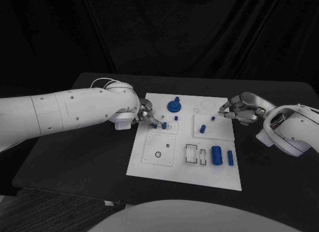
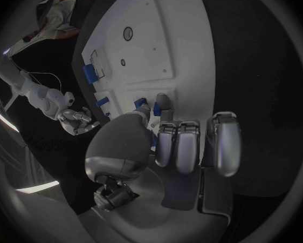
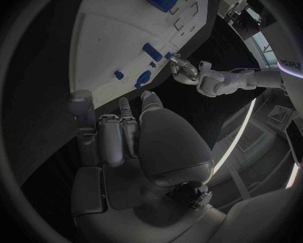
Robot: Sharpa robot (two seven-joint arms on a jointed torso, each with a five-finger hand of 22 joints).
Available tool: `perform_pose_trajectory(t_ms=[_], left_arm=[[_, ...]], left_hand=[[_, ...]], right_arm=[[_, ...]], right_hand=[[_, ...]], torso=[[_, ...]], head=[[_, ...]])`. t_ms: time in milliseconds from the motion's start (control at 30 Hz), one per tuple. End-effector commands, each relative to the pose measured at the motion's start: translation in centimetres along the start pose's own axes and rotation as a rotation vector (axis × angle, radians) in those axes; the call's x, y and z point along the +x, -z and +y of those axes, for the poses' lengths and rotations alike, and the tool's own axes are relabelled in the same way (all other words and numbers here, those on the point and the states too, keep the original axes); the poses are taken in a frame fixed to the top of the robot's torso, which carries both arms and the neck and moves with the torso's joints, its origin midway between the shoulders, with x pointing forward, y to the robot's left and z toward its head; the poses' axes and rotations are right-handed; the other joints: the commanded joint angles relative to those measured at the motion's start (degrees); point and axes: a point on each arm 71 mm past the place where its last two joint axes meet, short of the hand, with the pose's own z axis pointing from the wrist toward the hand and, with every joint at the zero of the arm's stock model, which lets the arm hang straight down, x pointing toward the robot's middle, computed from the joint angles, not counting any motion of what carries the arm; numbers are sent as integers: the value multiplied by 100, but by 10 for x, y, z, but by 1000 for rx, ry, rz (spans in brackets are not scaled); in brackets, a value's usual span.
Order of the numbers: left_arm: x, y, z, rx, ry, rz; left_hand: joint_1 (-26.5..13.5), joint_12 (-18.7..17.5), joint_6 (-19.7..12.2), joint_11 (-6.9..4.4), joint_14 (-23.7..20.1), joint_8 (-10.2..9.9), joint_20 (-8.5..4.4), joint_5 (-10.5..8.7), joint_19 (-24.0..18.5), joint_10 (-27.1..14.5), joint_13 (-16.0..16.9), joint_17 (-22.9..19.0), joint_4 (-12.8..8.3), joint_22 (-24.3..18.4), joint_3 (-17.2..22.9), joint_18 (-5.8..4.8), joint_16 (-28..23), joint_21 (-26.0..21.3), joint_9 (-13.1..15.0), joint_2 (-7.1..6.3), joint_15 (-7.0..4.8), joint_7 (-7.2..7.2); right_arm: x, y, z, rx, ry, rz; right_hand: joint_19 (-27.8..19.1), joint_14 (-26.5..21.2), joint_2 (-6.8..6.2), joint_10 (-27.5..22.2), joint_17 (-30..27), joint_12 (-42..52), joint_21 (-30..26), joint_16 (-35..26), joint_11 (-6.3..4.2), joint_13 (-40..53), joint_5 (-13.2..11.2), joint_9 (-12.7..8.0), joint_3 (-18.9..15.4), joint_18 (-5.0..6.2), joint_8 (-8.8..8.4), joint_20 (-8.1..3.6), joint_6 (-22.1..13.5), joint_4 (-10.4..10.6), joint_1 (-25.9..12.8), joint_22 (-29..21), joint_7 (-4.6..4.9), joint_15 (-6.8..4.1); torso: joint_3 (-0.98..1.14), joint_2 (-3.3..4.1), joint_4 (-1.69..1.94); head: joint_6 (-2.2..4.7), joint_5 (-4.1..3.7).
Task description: Assemble the parts on the task board
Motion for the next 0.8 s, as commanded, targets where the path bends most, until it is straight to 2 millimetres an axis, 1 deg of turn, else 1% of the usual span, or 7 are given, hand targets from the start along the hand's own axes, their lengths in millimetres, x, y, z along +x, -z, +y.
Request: perform_pose_trajectory(t_ms=[33, 167, 200, 233, 333, 567, 800], left_arm=[[1, 0, -2, 13, -12, -13], [1, 0, -2, 14, -13, -21], [1, 0, -2, 14, -13, -22], [1, 0, -2, 15, -13, -23], [1, 1, -2, 17, -12, -27], [1, 2, -2, 22, -9, -32], [2, 4, -2, 25, -6, -36]], left_hand=[[113, -4, 72, -89, 685, -127, -94, 31, 260, 629, 1461, 1514, 12, 1353, -353, -208, 58, 84, -130, 26, -69, -5], [169, -4, 117, -95, 685, -212, -102, 64, 263, 629, 1461, 1514, 4, 1355, -355, -210, 58, 90, -224, 34, -75, -8], [182, -4, 126, -95, 685, -244, -104, 70, 262, 629, 1461, 1514, 5, 1353, -358, -209, 58, 85, -258, 36, -76, -7], [204, -4, 145, -94, 685, -316, -106, 78, 264, 629, 1461, 1514, 12, 1355, -366, -210, 58, 91, -340, 41, -77, -3], [228, -4, 164, -94, 685, -362, -107, 85, 263, 629, 1461, 1514, 8, 1354, -370, -210, 58, 88, -395, 41, -77, -1], [269, -4, 192, -91, 685, -452, -108, 98, 267, 629, 1461, 1514, 7, 1357, -376, -212, 58, 96, -503, 44, -77, 4], [274, -4, 196, -90, 685, -467, -108, 99, 268, 629, 1461, 1514, 8, 1357, -379, -212, 58, 98, -521, 44, -76, 5]], right_arm=[[2, 0, -2, 18, 4, 13], [2, 0, -2, 20, 4, 15], [2, 0, -2, 21, 4, 16], [2, 0, -2, 21, 4, 16], [2, 0, -2, 22, 5, 18], [3, 0, -2, 23, 5, 20], [3, 0, -2, 25, 5, 22]], right_hand=[[-36, 42, 123, 94, 578, -108, -101, -113, -65, 374, 66, -52, 122, 178, 15, -12, -43, 7, 190, 586, 13, -31], [-43, 39, 124, 85, 574, -114, -118, -117, -64, 367, 67, -52, 125, 181, 15, -12, -43, 9, 191, 582, 13, -30], [-43, 39, 124, 85, 574, -114, -118, -117, -64, 367, 67, -52, 125, 181, 15, -12, -43, 9, 191, 582, 13, -30], [-43, 39, 124, 85, 574, -114, -118, -117, -64, 367, 67, -52, 125, 181, 15, -12, -43, 9, 191, 582, 13, -30], [-47, 35, 124, 71, 569, -122, -127, -123, -64, 356, 68, -52, 127, 183, 15, -12, -43, 10, 192, 580, 13, -30], [-50, 33, 123, 63, 565, -127, -135, -127, -63, 350, 68, -53, 129, 184, 15, -12, -42, 12, 193, 578, 14, -30], [-50, 33, 123, 63, 565, -127, -135, -127, -63, 350, 68, -53, 129, 184, 15, -12, -42, 12, 193, 578, 14, -30]], torso=[[-2, 0, 0], [1, 1, 1], [-2, 0, 1], [1, 1, 2], [0, 1, 1], [1, 1, 2], [-2, 2, 0]], head=[[0, 2], [0, 1], [0, -1], [0, -2], [0, -1], [0, 1], [0, -3]])
